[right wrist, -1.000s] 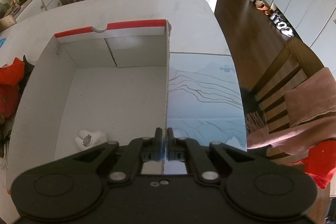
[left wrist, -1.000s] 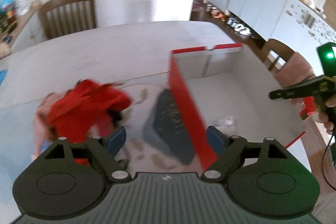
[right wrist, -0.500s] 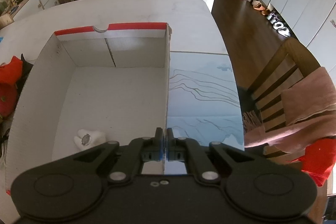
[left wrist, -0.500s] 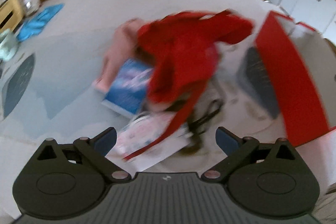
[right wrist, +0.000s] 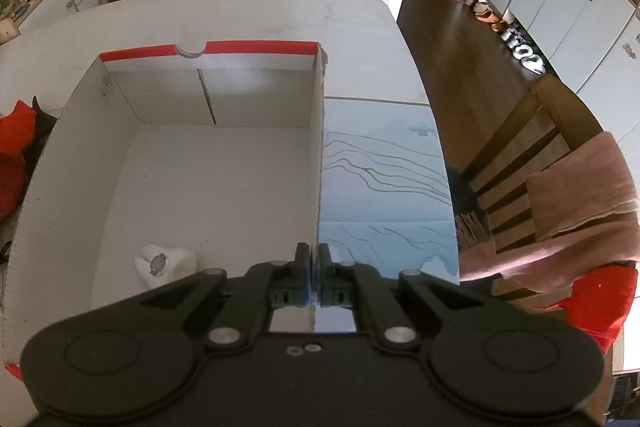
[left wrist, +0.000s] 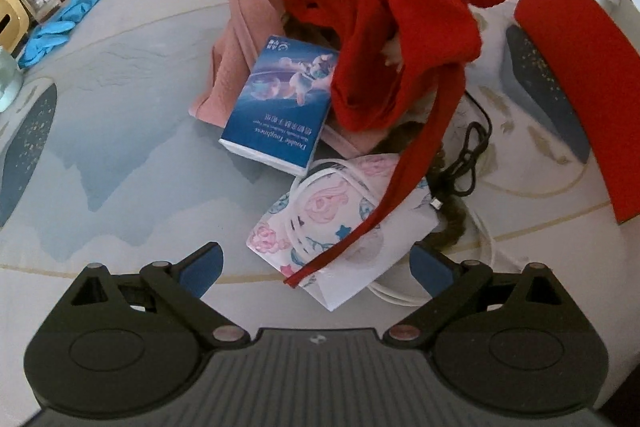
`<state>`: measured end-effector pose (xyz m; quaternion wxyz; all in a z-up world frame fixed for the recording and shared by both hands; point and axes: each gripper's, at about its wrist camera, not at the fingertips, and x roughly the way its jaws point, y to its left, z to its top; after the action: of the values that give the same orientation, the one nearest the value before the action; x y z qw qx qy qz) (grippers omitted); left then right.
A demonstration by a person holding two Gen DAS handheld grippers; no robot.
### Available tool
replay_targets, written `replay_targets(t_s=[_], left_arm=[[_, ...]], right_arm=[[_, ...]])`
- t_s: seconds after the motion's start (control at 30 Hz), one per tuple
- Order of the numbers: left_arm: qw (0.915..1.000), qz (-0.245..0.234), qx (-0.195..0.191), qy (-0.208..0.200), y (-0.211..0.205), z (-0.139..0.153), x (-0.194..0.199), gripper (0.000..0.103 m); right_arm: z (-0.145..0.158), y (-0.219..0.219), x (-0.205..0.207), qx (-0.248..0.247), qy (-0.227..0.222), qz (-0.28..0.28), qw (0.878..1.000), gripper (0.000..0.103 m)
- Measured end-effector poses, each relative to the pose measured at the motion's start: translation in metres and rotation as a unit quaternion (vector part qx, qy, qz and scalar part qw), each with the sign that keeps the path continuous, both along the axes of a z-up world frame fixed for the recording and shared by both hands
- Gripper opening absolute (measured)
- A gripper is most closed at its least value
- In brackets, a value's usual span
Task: Organize objects
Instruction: 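Move the left gripper back to the red bag and grasp it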
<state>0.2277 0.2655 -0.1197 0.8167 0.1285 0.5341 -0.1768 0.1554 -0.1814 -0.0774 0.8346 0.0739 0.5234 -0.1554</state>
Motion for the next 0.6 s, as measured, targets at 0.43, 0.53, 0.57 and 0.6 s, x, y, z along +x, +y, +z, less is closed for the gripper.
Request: replay_targets(t_s=[0.43, 0.53, 0.57, 0.6], left_arm=[[0.9988, -0.036, -0.026, -0.021, -0.017, 0.016, -0.002, 0.079], [0.9969, -0.055, -0.040, -0.039, -0.033, 0.034, -0.001, 0.078], [0.9960, -0.061, -0.043, -0.048, -0.039, 0.041, 0.000, 0.078], [0.9946, -0.069, -0.049, -0.059, -0.046, 0.049, 0.002, 0.078]], right_arm=[[0.000, 0.000, 0.000, -0.004, 0.001, 0.001, 1.000, 0.002], [0.001, 0.000, 0.000, -0.005, 0.002, 0.002, 1.000, 0.002], [0.001, 0.001, 0.000, -0.005, 0.002, 0.002, 1.000, 0.003], [0.001, 0.001, 0.000, -0.006, 0.003, 0.002, 1.000, 0.003]])
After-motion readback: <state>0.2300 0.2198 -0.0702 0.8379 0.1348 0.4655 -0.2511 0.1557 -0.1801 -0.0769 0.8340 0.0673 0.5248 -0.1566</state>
